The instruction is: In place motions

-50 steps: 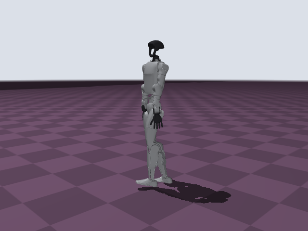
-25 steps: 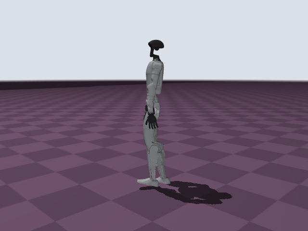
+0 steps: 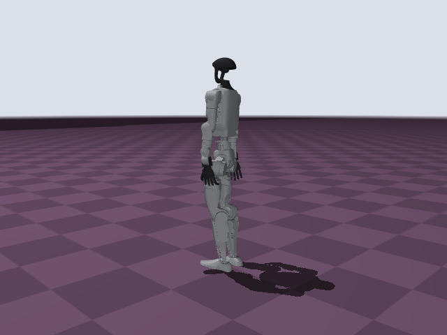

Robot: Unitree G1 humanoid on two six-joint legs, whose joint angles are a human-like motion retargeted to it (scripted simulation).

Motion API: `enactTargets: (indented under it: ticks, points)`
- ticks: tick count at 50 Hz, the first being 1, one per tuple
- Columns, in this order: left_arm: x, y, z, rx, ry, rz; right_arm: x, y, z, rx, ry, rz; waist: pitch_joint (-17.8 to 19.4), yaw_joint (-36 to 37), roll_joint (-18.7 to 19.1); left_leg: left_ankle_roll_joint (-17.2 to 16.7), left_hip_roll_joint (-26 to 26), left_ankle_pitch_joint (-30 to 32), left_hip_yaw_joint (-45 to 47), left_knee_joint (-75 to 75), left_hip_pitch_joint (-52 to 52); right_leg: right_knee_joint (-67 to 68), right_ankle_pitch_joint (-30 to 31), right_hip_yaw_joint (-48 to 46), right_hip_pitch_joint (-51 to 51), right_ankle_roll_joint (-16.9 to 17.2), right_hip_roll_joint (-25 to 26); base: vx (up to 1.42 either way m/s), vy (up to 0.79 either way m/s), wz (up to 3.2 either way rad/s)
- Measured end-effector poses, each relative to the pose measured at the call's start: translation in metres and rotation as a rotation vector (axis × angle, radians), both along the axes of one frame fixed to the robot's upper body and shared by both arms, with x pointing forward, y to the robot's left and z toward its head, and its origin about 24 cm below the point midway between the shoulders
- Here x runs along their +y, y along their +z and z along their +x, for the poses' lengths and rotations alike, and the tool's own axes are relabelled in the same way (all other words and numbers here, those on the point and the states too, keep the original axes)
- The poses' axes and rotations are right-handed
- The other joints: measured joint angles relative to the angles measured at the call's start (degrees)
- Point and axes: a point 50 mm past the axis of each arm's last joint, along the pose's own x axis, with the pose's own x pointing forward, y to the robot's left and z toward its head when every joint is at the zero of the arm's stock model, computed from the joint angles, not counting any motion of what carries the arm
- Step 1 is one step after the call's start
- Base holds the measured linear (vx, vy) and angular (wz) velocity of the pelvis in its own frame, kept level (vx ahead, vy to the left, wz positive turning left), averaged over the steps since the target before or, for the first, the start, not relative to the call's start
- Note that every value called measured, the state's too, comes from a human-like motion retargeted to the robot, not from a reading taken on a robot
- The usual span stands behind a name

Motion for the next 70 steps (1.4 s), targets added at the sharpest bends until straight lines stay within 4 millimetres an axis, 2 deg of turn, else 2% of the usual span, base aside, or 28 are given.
enactTargets:
  ticks: [5,11,22,29,39,52,62,70]
  points:
    - [-0.001,0.000,0.002,-0.007,-0.009,0.000,0.003,-0.001,-0.005,-0.004,-0.004,0.012,-0.39,-0.23,0.02,0.11,0.08,0.24,-0.32,0.05,-0.43,-0.14,0.09,-0.31,-0.09,-0.02,0.05,0.00,0.00,0.00]
    - [-0.003,0.000,-0.008,0.024,-0.007,-0.007,0.006,-0.001,-0.002,-0.017,-0.008,0.037,-0.47,-0.17,-0.10,0.16,-0.14,0.31,-0.61,0.05,-0.13,-0.02,0.06,-0.01,0.13,-0.19,0.05,0.00,0.00,0.00]
    - [-0.010,0.003,-0.043,0.152,0.015,-0.024,0.003,0.000,0.025,-0.101,-0.015,0.037,-0.44,-1.48,-0.04,-0.38,-0.32,-0.32,1.15,-0.42,1.36,0.34,0.89,2.75,-0.76,-0.38,0.19,0.09,0.00,-0.19]
    - [-0.011,0.004,-0.053,0.181,-0.013,-0.036,0.006,0.000,0.036,-0.139,-0.021,0.045,-0.63,-3.36,0.67,-1.29,0.61,-1.39,4.31,-0.78,2.56,0.71,2.04,6.50,-2.54,-0.41,1.23,0.13,-0.03,-0.59]
    - [-0.013,0.001,-0.040,0.121,-0.039,-0.043,0.008,0.000,0.030,-0.114,-0.024,0.043,-0.88,-7.08,2.19,-3.12,2.67,-3.05,10.17,-1.30,3.88,1.23,4.15,12.28,-6.00,0.11,3.41,0.16,-0.10,-0.77]
    - [-0.016,-0.001,-0.019,0.038,-0.016,-0.044,0.000,0.000,0.021,-0.072,-0.059,-0.001,0.04,-16.03,6.06,-4.70,5.69,-4.29,15.43,-1.52,3.33,1.01,6.16,16.64,-9.74,1.05,6.93,0.09,-0.15,-0.52]
    - [-0.025,-0.002,-0.022,0.045,-0.020,-0.075,-0.001,0.001,0.022,-0.062,-0.070,-0.009,0.81,-19.57,8.26,-5.91,6.69,-5.04,18.05,-1.13,3.04,0.63,7.32,19.10,-11.36,1.50,8.60,0.03,-0.06,-0.39]
    - [-0.028,-0.001,-0.028,0.065,-0.030,-0.088,0.007,0.000,0.033,-0.096,-0.061,0.017,0.44,-20.66,9.14,-6.44,6.95,-5.27,19.05,-0.89,2.53,0.86,7.43,20.75,-12.53,1.64,9.22,0.01,-0.05,-0.18]
